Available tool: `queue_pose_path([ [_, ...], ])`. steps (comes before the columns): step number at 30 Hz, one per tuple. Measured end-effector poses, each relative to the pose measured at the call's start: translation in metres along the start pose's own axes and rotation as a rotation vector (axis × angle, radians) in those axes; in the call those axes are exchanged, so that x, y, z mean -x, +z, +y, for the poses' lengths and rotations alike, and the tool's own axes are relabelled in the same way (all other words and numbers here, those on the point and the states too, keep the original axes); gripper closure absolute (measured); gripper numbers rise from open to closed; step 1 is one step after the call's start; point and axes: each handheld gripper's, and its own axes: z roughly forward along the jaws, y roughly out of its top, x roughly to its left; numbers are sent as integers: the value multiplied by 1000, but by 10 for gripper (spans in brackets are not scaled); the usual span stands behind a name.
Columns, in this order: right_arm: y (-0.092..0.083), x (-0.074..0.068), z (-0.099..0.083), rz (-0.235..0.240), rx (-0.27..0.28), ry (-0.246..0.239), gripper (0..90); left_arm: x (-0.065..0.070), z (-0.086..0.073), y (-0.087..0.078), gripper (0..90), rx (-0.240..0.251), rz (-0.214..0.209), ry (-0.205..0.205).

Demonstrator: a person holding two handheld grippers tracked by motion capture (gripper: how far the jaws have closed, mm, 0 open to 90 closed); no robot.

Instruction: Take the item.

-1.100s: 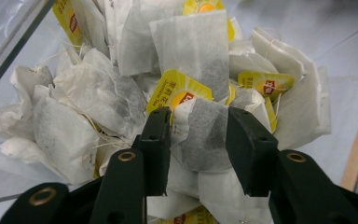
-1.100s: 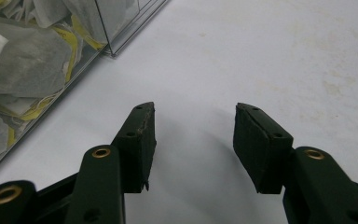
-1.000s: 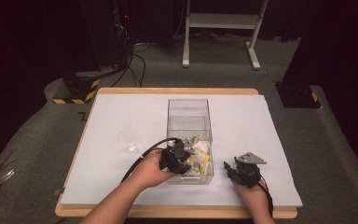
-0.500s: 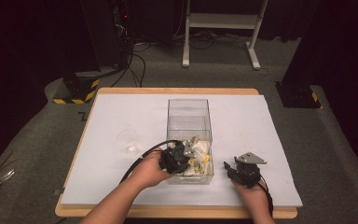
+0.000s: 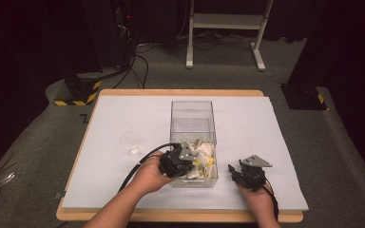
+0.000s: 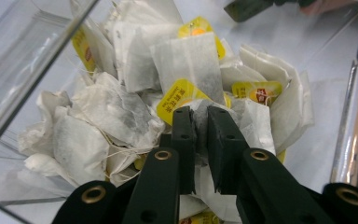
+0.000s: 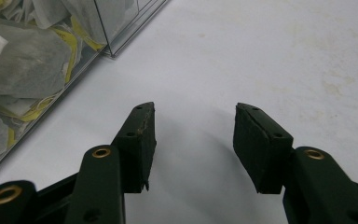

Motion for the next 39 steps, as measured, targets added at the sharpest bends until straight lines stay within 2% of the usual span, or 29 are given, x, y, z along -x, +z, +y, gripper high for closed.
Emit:
queue_pose_path([
  [4, 0, 0, 0, -3, 1, -5, 490, -2, -3, -7, 815, 41, 12, -16],
  [6, 0, 0, 0, -2, -4, 2, 490, -3, -5, -10, 815, 65, 1, -33],
  [12, 0, 0, 0, -6, 1, -4, 490, -7, -9, -13, 814, 95, -4, -61],
  [28, 0, 0, 0, -12, 3, -10, 491, -9, -18, -27, 814, 228, 38, -113],
  [33, 0, 0, 0, -12, 3, -10, 491, -12, -23, -32, 814, 277, 19, -146],
  [36, 0, -1, 0, -12, 0, -6, 491, -13, -25, -35, 814, 294, 23, -151],
  [37, 0, 0, 0, -11, 0, -6, 491, -13, -26, -39, 814, 320, 25, -158],
  [39, 0, 0, 0, -12, 1, -8, 491, -14, -27, -41, 814, 337, 21, -165],
])
